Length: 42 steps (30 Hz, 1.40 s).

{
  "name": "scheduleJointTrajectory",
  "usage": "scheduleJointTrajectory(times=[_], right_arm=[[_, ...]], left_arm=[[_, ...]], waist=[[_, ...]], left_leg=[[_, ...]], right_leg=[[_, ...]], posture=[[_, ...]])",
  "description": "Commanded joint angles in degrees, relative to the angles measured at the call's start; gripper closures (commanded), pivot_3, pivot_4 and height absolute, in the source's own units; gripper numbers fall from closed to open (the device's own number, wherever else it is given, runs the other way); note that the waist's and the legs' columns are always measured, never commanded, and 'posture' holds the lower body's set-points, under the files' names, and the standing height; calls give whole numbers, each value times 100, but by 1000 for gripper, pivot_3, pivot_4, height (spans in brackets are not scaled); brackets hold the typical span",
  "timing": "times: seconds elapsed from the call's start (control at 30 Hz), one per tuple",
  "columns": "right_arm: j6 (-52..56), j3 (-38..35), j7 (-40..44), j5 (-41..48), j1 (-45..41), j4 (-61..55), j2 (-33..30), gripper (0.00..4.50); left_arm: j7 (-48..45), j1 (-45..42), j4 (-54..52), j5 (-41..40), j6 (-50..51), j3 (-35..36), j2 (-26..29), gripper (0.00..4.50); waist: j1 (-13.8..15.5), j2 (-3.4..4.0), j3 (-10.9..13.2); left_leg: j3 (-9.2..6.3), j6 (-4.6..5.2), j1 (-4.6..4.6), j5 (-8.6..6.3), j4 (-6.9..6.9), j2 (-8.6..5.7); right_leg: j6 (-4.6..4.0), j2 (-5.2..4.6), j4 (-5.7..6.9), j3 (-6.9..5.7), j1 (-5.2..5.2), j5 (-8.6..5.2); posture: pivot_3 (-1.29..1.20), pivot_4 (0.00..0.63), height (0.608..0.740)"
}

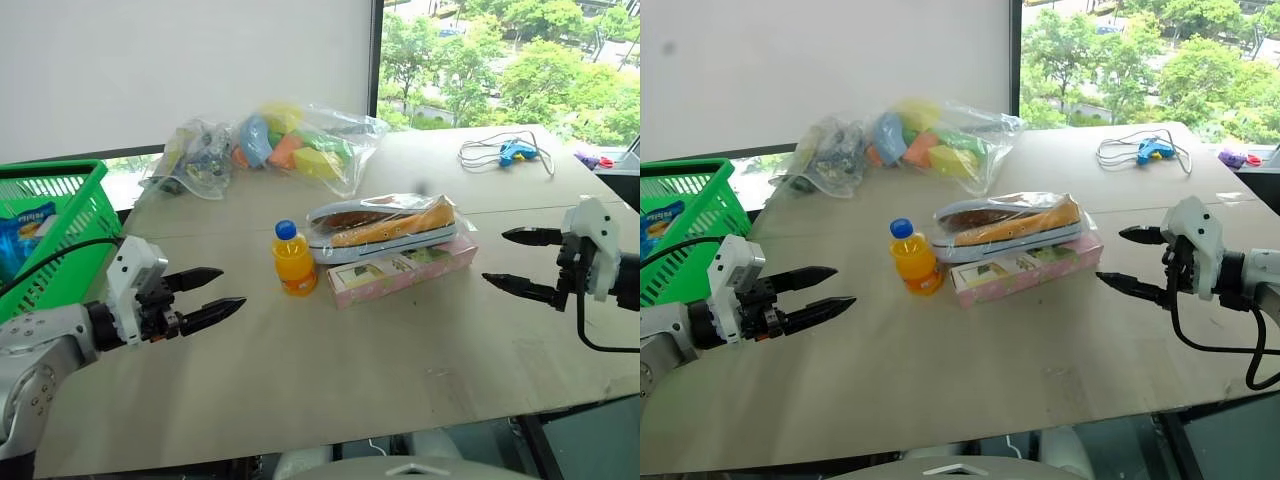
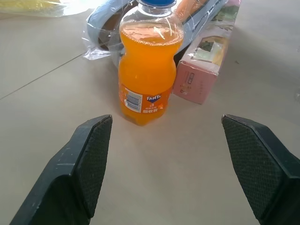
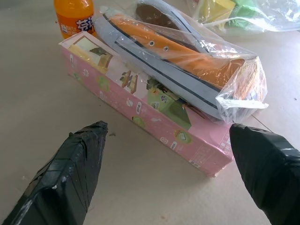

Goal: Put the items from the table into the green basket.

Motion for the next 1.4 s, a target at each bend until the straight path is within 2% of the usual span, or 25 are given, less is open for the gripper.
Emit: scheduleJointTrajectory(times=[0.03,0.13,0.37,0.43,0.57,0.73,0.83,0.97,1.07,1.2,1.4], right_arm=[[-292,456,-206,-395,-657,-31,178,0],[-899,1512,-298,-1309,-1661,217,501,0],[-1879,2625,-256,-2525,-2772,1596,1080,0],[-2499,3016,-155,-3088,-2961,2185,1073,0],[-3529,3463,-455,-3962,-3374,3351,1259,0],[-4161,3655,-609,-4479,-3811,4236,1513,0],[-4257,3599,-516,-4486,-3971,4535,1687,821],[-4371,3457,-428,-4459,-4060,4599,1699,2728],[-4329,3281,-454,-4398,-4125,4563,1653,3696],[-3813,2700,-572,-4083,-4275,4203,1402,4416],[-3279,1747,-1428,-4303,-4443,4000,445,4484]], left_arm=[[68,168,-542,-300,123,238,-71,659],[162,438,-1209,-832,243,491,-306,659],[187,524,-1647,-1293,160,570,-388,659],[357,453,-1691,-1223,47,424,-507,659],[420,534,-1889,-1200,-40,287,-600,659],[437,617,-1965,-1289,-109,337,-650,659],[429,663,-1995,-1358,-204,334,-698,626],[439,701,-1984,-1328,-326,276,-737,626],[435,686,-1948,-1286,-404,206,-764,626],[502,596,-1944,-1277,-506,91,-815,626],[676,116,-1869,-1311,-576,-284,-924,626]], waist=[[0,0,0],[-136,5,9],[186,-2,11],[223,1,12],[291,0,12],[304,2,14],[310,2,14],[309,5,16],[316,9,20],[342,40,55],[474,62,74]], left_leg=[[0,0,0,0,0,0],[33,0,3,-1,-2,13],[-5,-3,-1,1,0,17],[-5,-3,-4,1,0,13],[-2,-3,-7,1,0,6],[3,-4,-5,1,0,6],[-6,-5,-3,2,0,8],[-8,-5,-6,2,-1,8],[-9,-5,-8,2,-1,7],[-10,-5,-12,2,0,4],[-28,-3,-41,1,1,-17]], right_leg=[[0,0,0,0,0,0],[-10,3,0,2,1,9],[-36,11,-1,-22,-3,20],[-40,9,-6,-21,-4,22],[-41,8,-13,-22,-2,22],[-42,6,-11,-14,-3,23],[-42,8,-9,-20,-1,23],[-43,9,-9,-20,-2,23],[-43,10,-9,-21,-2,23],[-43,12,-9,-22,-3,24],[-42,8,-16,-35,-16,23]], posture=[[163,0,740],[184,0,740],[203,0,740],[211,0,740],[224,1,740],[242,3,740],[247,2,740],[247,0,740],[242,0,740],[228,0,740],[173,0,740]])
